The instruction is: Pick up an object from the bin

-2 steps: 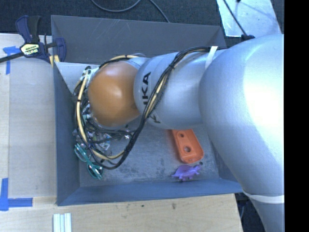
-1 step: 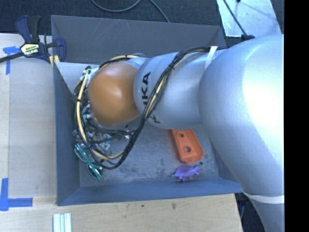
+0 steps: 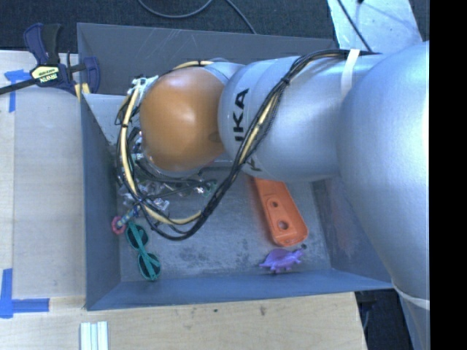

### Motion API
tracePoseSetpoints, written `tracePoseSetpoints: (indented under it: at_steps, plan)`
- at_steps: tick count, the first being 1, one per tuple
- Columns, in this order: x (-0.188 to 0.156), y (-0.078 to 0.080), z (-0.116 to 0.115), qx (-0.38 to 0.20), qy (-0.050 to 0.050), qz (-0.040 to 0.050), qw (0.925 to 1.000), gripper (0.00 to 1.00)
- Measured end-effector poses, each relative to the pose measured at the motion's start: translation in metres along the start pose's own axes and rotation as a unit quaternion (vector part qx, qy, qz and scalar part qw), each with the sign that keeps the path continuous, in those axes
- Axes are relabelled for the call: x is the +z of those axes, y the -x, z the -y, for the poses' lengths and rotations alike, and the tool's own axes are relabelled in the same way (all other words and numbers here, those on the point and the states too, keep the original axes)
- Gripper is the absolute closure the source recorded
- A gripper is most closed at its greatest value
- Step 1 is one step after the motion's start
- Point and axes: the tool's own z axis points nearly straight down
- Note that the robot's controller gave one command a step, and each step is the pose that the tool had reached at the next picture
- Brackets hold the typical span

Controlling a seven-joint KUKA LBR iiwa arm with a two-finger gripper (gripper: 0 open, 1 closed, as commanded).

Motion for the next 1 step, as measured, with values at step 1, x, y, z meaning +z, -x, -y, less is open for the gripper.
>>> tracePoseSetpoints:
  at_steps: [1]
  plan:
    - [0.0000, -0.0001, 0.0000, 0.000, 0.000, -0.0002, 1.0000, 1.00]
